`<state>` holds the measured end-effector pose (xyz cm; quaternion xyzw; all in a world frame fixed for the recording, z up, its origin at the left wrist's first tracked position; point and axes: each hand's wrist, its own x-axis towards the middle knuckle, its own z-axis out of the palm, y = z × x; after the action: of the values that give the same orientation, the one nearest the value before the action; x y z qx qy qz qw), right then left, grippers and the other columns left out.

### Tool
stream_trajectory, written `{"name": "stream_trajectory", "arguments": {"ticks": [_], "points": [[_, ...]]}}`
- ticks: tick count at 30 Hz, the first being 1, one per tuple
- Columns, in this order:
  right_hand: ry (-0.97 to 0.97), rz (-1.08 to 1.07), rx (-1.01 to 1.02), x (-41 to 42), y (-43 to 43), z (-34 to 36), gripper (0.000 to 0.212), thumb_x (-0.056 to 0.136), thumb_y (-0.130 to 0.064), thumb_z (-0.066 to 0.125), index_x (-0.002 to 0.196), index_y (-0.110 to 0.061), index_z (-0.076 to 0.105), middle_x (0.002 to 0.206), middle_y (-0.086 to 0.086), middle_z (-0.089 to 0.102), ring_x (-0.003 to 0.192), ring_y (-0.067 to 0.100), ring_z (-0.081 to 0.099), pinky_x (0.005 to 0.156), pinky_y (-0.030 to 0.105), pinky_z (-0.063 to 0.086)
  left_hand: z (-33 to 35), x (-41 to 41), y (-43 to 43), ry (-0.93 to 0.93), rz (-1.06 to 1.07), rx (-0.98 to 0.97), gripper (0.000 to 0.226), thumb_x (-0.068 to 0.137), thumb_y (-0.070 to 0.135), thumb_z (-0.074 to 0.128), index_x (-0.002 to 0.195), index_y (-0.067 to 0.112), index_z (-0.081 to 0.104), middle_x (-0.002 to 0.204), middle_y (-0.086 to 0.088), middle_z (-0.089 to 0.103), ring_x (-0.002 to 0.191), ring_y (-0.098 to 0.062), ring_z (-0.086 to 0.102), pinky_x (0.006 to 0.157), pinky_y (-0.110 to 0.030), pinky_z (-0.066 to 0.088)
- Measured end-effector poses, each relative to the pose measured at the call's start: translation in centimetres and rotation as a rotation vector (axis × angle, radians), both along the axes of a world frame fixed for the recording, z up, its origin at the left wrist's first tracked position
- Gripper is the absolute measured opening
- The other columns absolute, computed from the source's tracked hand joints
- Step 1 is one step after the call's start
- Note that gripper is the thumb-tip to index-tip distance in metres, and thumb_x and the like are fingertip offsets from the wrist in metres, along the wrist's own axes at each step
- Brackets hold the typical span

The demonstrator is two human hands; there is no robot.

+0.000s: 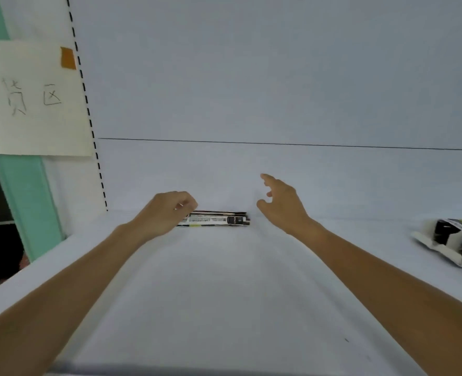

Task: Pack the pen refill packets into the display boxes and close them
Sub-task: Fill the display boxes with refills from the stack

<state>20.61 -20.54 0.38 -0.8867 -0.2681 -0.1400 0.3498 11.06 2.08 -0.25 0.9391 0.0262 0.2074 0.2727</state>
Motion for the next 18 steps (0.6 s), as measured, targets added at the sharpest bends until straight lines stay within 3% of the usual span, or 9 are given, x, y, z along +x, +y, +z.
{"name": "stream_trajectory", "arguments": {"ticks": [2,4,6,12,18], "points": [[0.005,-0.064,-0.047,0.2,-1.0,-0.7,0.061,0.088,-0.014,0.051,0.145,-0.017,0.029,0.14,0.006,0.042,0.124,0.022,0.044,0.101,0.039,0.04,-0.7,2.1,0.3,0.087,-0.022,0.14,0.015,0.092,0.03,0.053,0.104,0.024,0.06,0.104,0.007,0.062,0.093,-0.013,0.056,0.081,-0.028,0.043],[0.015,-0.107,-0.068,0.2,-1.9,-1.4,0.06,0.089,-0.015,0.051,0.145,-0.016,0.03,0.14,0.006,0.042,0.125,0.022,0.044,0.102,0.039,0.039,-1.9,3.8,0.6,0.22,0.035,0.38,0.036,0.09,0.036,0.052,0.124,0.025,0.049,0.121,0.002,0.055,0.111,-0.02,0.049,0.092,-0.035,0.038],[0.034,-0.116,-0.102,-0.1,-2.3,-2.4,0.059,0.09,-0.015,0.05,0.145,-0.017,0.029,0.142,0.004,0.04,0.126,0.02,0.043,0.103,0.038,0.039,-2.9,4.9,0.8,0.312,0.078,0.454,0.049,0.09,0.042,0.049,0.135,0.026,0.037,0.131,0.002,0.046,0.121,-0.022,0.041,0.098,-0.038,0.034],[0.057,-0.126,-0.171,-0.4,-1.5,-3.9,0.056,0.089,-0.015,0.05,0.142,-0.015,0.033,0.142,0.004,0.039,0.126,0.019,0.043,0.101,0.033,0.038,-2.8,5.8,0.8,0.308,0.057,0.509,0.04,0.093,0.045,0.046,0.125,0.023,0.05,0.119,-0.005,0.047,0.114,-0.024,0.047,0.092,-0.036,0.038],[-0.01,-0.096,-0.151,-1.1,0.6,-3.8,0.04,0.088,-0.016,0.053,0.127,-0.012,0.049,0.129,0.005,0.05,0.117,0.02,0.049,0.095,0.034,0.042,-2.9,4.2,0.2,0.219,-0.048,0.116,0.021,0.089,0.042,0.056,0.094,0.023,0.064,0.086,0.001,0.058,0.084,-0.021,0.056,0.069,-0.029,0.039]]}}
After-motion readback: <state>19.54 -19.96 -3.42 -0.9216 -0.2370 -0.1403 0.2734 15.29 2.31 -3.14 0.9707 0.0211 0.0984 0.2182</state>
